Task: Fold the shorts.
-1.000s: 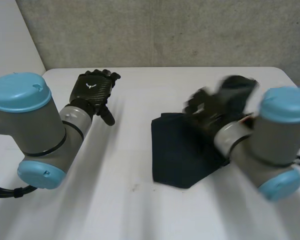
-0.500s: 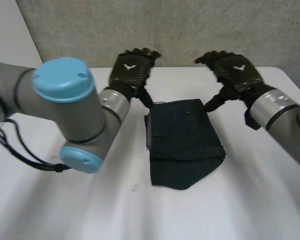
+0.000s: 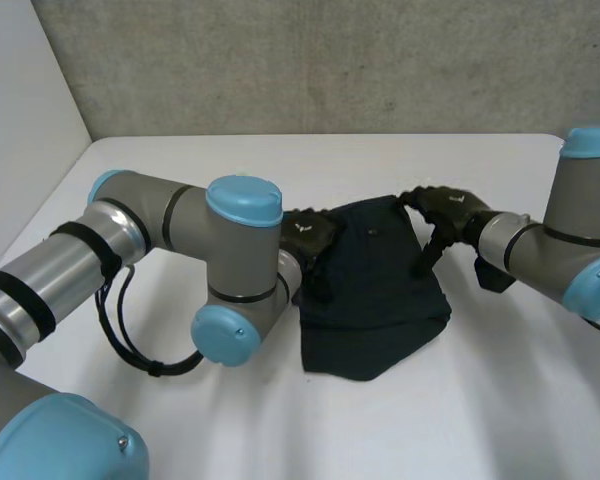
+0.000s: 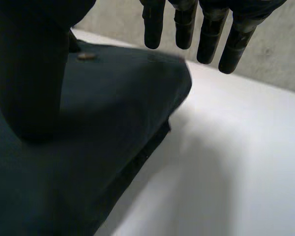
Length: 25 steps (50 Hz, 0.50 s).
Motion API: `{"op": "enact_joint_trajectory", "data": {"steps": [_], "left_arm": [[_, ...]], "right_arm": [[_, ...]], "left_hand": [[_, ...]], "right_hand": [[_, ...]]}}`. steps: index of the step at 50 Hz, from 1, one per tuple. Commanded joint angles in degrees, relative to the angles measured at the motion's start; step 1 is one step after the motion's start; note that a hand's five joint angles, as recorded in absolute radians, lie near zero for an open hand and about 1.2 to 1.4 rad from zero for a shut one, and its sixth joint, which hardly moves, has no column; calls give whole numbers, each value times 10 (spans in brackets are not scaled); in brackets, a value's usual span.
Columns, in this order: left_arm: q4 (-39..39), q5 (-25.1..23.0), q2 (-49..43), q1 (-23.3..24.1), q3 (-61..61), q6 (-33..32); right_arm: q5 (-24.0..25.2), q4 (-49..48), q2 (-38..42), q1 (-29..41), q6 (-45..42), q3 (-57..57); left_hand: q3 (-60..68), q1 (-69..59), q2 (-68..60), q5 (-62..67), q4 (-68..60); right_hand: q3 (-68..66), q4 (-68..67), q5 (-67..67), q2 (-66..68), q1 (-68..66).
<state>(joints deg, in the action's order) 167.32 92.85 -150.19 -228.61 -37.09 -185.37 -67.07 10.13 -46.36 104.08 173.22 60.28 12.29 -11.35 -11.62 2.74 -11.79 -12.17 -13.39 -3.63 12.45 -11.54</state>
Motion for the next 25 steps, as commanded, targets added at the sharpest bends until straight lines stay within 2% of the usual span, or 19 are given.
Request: {"op": "enact_joint_trajectory", "data": {"steps": [1,6,16,21,25], "left_arm": [[-61,35,3,-4,-5,-4],[-99,53,5,-4,-10,-15],[-123,48,20,4,-23,-19],[-121,48,104,1,-27,-14],[-114,49,188,-6,-45,-7]], "right_arm": [[-3,25,35,0,-69,-11],[-10,28,46,0,-118,-14],[-11,30,33,17,-147,-14],[-13,23,-43,34,-133,0],[-45,0,-123,35,-83,13]], "left_hand": [[-19,10,12,-24,14],[-19,10,12,-24,14],[-19,10,12,-24,14],[-19,10,12,-24,14],[-23,14,16,-27,18]], "right_hand": [[22,34,36,-24,15],[22,34,36,-24,15],[22,34,36,-24,15],[22,34,36,-24,15],[22,34,36,-24,15]]}}
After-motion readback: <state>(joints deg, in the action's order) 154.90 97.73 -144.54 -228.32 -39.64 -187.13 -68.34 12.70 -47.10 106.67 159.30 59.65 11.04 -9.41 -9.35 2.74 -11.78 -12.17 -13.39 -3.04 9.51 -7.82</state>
